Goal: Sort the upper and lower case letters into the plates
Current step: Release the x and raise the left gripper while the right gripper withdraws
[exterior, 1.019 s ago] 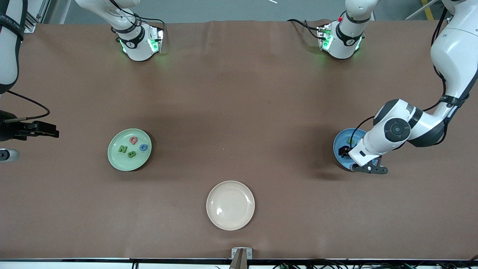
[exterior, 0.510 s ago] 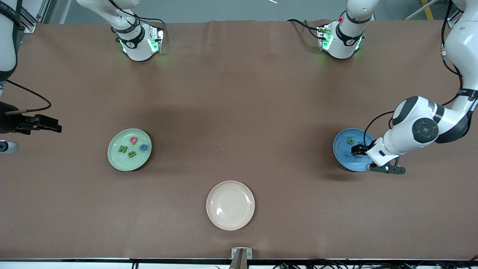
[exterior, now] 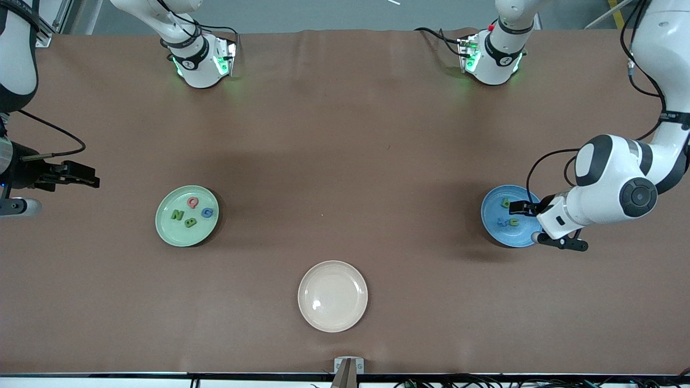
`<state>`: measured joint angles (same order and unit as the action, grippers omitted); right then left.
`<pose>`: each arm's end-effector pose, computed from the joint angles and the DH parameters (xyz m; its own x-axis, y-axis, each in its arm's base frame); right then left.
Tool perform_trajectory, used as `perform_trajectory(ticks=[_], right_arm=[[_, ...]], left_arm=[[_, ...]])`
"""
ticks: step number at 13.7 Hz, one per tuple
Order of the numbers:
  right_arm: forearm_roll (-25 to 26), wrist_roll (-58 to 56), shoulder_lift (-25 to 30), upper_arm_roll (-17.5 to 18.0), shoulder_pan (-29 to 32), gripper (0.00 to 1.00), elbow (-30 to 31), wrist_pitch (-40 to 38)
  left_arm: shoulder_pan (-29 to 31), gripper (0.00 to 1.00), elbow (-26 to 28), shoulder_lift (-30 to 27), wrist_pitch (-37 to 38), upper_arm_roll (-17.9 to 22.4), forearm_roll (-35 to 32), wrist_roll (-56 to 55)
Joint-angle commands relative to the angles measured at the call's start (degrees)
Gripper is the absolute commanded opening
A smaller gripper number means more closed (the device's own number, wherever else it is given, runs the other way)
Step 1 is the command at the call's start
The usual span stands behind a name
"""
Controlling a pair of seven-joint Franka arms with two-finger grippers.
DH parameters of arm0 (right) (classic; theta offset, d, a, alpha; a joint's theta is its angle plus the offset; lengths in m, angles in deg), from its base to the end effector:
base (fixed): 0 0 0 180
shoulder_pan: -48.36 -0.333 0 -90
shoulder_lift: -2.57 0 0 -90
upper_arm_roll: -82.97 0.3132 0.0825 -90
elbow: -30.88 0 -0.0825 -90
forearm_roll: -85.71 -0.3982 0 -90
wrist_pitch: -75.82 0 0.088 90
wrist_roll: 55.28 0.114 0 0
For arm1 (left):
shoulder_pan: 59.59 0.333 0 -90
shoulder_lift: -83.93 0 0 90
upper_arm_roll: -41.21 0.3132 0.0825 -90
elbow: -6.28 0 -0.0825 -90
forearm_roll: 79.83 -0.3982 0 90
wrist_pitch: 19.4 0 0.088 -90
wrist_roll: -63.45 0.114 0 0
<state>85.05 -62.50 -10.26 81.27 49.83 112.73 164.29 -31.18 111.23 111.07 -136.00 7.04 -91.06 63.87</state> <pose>0.6279 -0.0316 0.5470 0.9917 0.0713 -0.1066 0.0697 -0.9974 -0.0184 0.6269 -0.0313 0.2799 0.9664 -0.1898 -0.1734 -0.1736 -0.9793 0.1041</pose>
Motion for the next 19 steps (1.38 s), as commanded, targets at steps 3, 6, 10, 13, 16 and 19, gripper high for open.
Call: perform_trajectory(ticks=[3,6,10,13,16,19], right_arm=[[1.18,1.15,4.39,-0.49,-1.02,1.00,4.99,1.01],[1.18,1.15,4.39,-1.47,-1.82,1.00,5.25,1.10],[1.09,1.15,5.01,-1.47,-1.73,1.00,6.22,1.80],[1.01,1.15,6.85,-1.47,-1.64,1.00,6.83,1.89],[1.09,1.15,8.52,-1.38,-1.64,1.00,7.88,1.80],[1.09,1.15,10.98,-1.38,-1.64,1.00,10.43,1.89]], left_arm=[[-18.26,1.00,2.80,-8.40,4.01,18.41,10.68,4.77],[-33.01,1.00,3.86,-9.20,4.01,32.98,15.34,4.77],[-40.71,1.00,3.69,-9.46,3.93,41.12,16.94,4.68],[-38.26,1.00,3.51,-10.87,4.01,40.95,16.33,5.55],[-35.10,1.00,3.16,-15.60,4.01,41.21,16.41,6.79],[-33.24,1.00,3.16,-23.24,4.19,41.03,16.41,5.48]])
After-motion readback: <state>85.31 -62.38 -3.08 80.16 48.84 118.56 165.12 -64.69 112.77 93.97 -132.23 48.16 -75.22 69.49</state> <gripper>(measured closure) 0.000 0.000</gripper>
